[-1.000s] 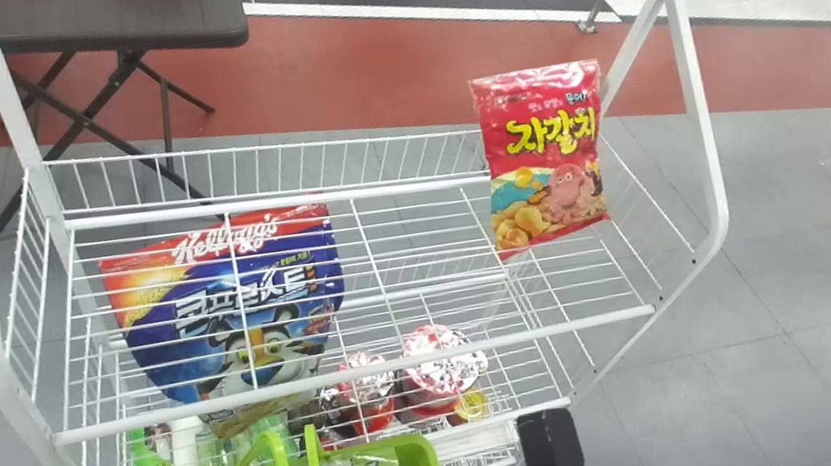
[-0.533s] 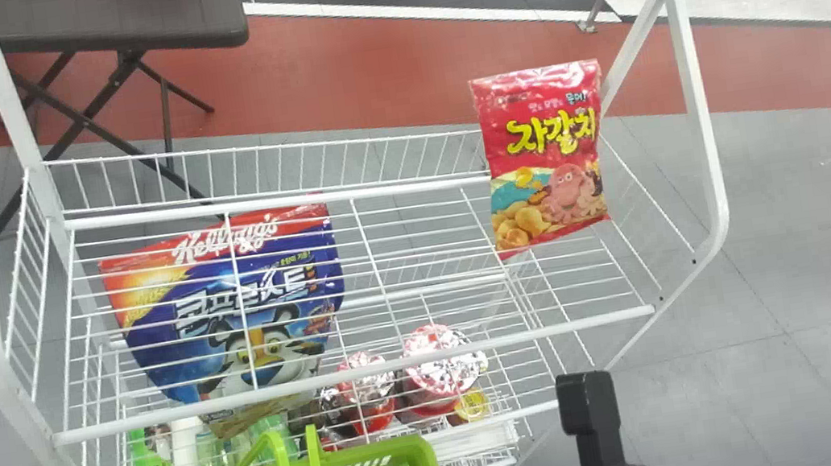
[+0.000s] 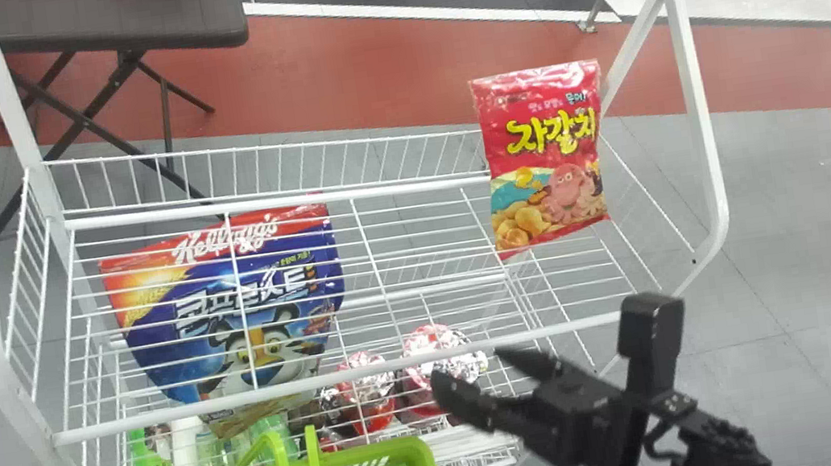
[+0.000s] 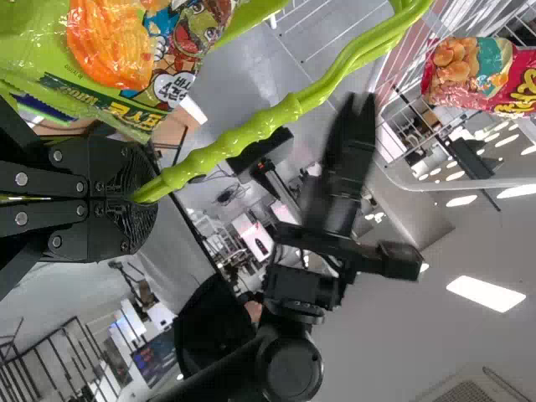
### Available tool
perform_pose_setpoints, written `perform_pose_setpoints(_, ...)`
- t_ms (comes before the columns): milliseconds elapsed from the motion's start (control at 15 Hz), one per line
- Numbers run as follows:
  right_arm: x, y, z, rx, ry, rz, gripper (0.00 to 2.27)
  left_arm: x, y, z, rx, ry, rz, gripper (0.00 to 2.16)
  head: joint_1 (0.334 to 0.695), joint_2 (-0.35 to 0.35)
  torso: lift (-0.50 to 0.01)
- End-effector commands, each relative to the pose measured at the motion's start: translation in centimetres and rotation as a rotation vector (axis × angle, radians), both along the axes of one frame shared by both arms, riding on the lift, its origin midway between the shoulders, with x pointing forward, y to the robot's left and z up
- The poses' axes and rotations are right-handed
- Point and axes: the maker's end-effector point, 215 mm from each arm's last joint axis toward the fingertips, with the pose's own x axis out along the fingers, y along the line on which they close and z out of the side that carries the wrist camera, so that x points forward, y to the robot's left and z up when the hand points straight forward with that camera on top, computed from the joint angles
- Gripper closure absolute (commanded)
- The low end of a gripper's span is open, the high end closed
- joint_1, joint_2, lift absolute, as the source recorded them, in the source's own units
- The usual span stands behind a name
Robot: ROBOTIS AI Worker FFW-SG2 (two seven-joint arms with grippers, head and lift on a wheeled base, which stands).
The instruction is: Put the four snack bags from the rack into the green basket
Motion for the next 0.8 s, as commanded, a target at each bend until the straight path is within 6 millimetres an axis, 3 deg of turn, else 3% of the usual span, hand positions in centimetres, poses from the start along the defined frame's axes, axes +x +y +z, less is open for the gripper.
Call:
perform_pose_setpoints(0, 4.5, -2.5, 4.1, -0.072, -0.195, -0.066, 0.06, -0.1, -0.1, 0.0, 0.000, 0.001, -0.003, 2.03, 0.695, -0.350, -0.007)
perform_pose_setpoints(133, 8.6, -5.9, 6.3, -0.187, -0.335, -0.185, 0.06, 0.0, 0.0, 0.0, 0.000, 0.001, -0.003, 2.03, 0.695, -0.350, -0.007)
perform_pose_setpoints(267, 11.1, -9.0, 8.0, -0.264, -0.442, -0.294, 0.06, -0.1, 0.1, -0.1, 0.000, 0.001, -0.005, 2.03, 0.695, -0.350, -0.007)
perform_pose_setpoints(400, 13.5, -11.8, 7.4, -0.298, -0.441, -0.371, 0.06, -0.1, 0.2, -0.2, 0.002, 0.004, -0.006, 2.03, 0.695, -0.350, -0.007)
perform_pose_setpoints(733, 18.4, -16.3, 7.3, -0.409, -0.396, -0.453, 0.08, -0.3, 0.1, -0.1, -0.001, 0.003, -0.013, 2.03, 0.695, -0.350, -0.007)
